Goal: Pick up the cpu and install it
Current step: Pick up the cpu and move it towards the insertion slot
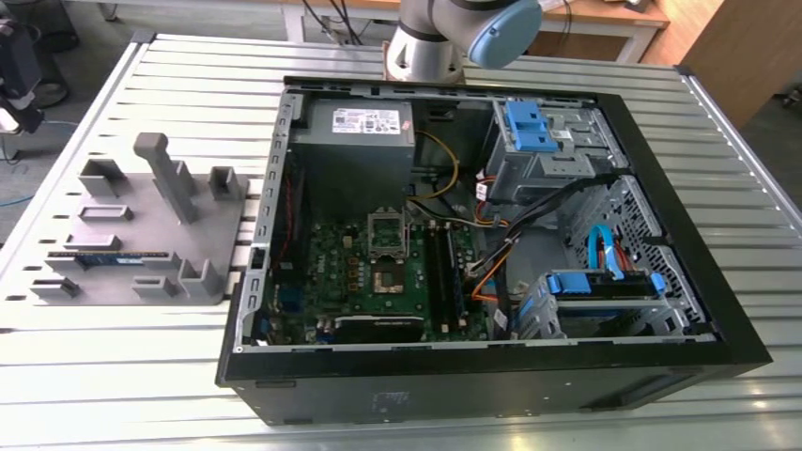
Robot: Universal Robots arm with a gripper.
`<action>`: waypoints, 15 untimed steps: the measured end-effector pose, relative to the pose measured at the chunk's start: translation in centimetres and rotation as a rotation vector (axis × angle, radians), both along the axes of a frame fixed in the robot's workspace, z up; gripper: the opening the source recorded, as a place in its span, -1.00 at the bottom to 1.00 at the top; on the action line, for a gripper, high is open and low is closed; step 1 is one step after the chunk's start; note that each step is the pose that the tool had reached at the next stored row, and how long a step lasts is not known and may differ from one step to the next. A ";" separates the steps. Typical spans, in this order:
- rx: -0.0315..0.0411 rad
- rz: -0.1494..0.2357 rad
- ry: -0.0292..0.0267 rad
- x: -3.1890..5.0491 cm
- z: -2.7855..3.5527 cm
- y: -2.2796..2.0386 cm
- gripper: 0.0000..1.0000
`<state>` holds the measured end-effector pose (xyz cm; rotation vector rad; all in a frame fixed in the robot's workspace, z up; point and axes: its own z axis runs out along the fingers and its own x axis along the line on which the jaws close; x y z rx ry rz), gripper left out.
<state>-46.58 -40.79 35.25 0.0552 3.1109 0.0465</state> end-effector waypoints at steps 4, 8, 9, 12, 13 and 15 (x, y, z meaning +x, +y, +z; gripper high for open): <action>0.0001 0.000 0.0000 0.00 0.15 0.00 -0.06; 0.0002 0.000 0.0000 0.00 0.36 0.00 -0.06; 0.0002 0.000 0.0000 0.00 0.41 0.00 -0.06; 0.0002 0.000 -0.0001 0.00 0.56 0.00 -0.06; 0.0002 0.000 -0.0001 0.00 0.61 0.00 -0.06; 0.0001 0.000 0.0000 0.00 0.71 0.00 -0.06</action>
